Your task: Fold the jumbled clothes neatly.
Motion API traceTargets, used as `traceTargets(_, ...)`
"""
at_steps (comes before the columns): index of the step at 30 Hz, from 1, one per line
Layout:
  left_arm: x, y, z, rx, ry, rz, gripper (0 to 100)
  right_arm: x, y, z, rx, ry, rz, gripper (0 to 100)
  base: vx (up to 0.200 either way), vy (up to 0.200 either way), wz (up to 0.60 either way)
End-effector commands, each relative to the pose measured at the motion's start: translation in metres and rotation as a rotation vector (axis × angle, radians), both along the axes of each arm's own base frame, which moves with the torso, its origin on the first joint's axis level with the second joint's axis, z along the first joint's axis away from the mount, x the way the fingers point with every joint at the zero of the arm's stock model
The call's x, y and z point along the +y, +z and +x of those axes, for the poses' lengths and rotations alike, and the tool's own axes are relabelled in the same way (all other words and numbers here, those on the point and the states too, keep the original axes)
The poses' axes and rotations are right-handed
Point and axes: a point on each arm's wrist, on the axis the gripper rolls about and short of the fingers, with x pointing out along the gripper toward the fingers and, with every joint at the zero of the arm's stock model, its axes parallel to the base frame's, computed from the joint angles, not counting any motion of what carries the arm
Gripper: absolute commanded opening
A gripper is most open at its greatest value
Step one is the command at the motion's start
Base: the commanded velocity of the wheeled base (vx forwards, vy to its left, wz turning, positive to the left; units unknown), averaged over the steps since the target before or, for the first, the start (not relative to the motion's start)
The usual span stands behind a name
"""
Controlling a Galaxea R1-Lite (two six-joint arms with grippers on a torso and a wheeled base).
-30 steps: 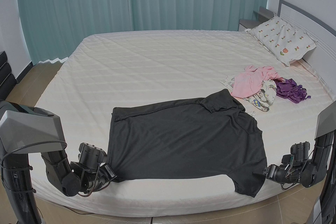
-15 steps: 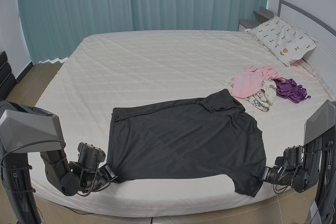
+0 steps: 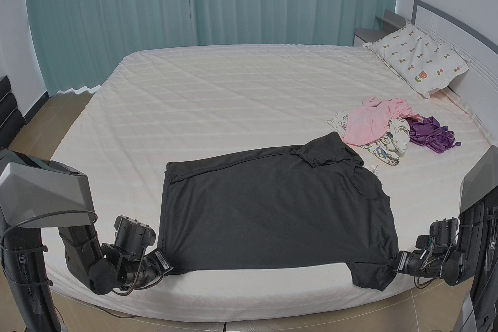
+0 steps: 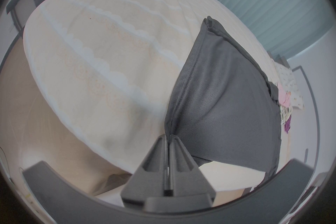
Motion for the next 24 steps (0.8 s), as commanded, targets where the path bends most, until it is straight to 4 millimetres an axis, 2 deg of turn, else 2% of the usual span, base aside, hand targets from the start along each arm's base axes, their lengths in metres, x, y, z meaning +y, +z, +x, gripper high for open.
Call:
traceTargets(1,0.003,-0.001,-0.012,0.029,-0.054,0.046,0,-0.008,0.004,-0.009,0.011,-0.004,-0.030,0,0.000,0.000,0.00)
traceTargets(13,0.011,-0.008,-0.035,0.108,-0.170,0.148,0,-0.018,0.006,-0.029,0.095,0.074,-0.119,0,0.000,0.000,0.00)
traceTargets(20,0.011,-0.012,-0.036,0.120,-0.190,0.159,0,-0.020,0.000,-0.024,0.090,0.078,-0.120,0,0.000,0.000,0.00)
traceTargets(21,0.011,-0.013,-0.036,0.121,-0.190,0.159,0,-0.020,-0.001,-0.024,0.090,0.078,-0.120,100,0.000,0.000,0.00)
traceTargets(22,0.011,-0.012,-0.036,0.119,-0.188,0.157,0,-0.020,-0.002,-0.023,0.089,0.077,-0.120,100,0.000,0.000,0.00)
traceTargets(23,0.011,-0.012,-0.036,0.119,-0.188,0.157,100,-0.020,-0.002,-0.022,0.078,0.076,-0.122,100,0.000,0.000,0.00)
traceTargets(24,0.011,-0.012,-0.036,0.119,-0.188,0.157,100,-0.020,-0.002,-0.022,0.071,0.074,-0.124,100,0.000,0.000,0.00)
